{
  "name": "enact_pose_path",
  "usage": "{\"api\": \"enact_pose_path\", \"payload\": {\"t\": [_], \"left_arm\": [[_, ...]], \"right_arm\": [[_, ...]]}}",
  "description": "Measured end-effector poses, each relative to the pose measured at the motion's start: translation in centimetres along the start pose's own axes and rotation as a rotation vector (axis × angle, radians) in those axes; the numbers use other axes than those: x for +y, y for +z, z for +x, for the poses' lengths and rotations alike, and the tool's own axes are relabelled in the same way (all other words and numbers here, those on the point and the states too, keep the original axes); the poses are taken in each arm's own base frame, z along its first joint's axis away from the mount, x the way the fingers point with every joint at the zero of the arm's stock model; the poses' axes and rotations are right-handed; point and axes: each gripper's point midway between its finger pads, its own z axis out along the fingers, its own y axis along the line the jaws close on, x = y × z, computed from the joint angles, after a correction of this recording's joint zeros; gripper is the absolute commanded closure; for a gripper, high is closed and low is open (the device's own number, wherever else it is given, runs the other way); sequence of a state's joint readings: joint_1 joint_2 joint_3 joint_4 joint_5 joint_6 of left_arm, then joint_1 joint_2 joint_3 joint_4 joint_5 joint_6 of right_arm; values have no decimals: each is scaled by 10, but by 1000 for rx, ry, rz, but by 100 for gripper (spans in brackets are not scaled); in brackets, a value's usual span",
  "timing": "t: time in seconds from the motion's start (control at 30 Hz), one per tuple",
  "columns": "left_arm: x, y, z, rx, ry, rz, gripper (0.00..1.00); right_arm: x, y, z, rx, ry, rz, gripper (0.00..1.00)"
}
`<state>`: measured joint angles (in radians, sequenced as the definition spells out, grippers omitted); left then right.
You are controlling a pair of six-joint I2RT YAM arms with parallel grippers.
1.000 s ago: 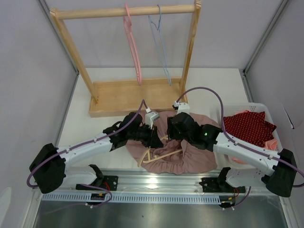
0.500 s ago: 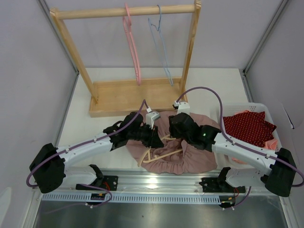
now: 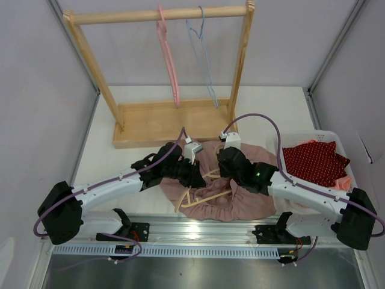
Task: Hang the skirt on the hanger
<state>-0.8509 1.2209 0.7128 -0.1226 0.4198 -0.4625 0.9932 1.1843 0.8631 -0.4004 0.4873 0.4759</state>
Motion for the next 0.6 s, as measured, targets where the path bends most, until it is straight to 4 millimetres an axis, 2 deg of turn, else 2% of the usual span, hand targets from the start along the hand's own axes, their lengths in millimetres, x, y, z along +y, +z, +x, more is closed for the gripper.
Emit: {"api": "enact_pose_path", "payload": {"t": [0.03,0.07,0.17,0.2,0.33,0.47,0.6], "left_arm": [[0,0,0,-1,1,-2,93],[0,0,-1,-4,1,-5,80],[1,-2,-4,-18,7,-22,68],[2,-4,-4,-24,8,-36,57],[7,-17,-6,-46,-7,-97,44],[11,-34,-11,-97,-20,-163,39],[11,-44,-14,-126,-34,-186,42]], "right_arm": [[0,0,0,-3,2,-1,100],[-1,0,0,-10,5,-3,100],[-1,-2,-1,-28,16,-14,100],[-1,-3,-2,-34,20,-17,100],[-11,-7,-2,-54,29,4,100],[-15,-9,-1,-61,33,6,100],[-17,-14,-1,-79,43,-6,100]]}}
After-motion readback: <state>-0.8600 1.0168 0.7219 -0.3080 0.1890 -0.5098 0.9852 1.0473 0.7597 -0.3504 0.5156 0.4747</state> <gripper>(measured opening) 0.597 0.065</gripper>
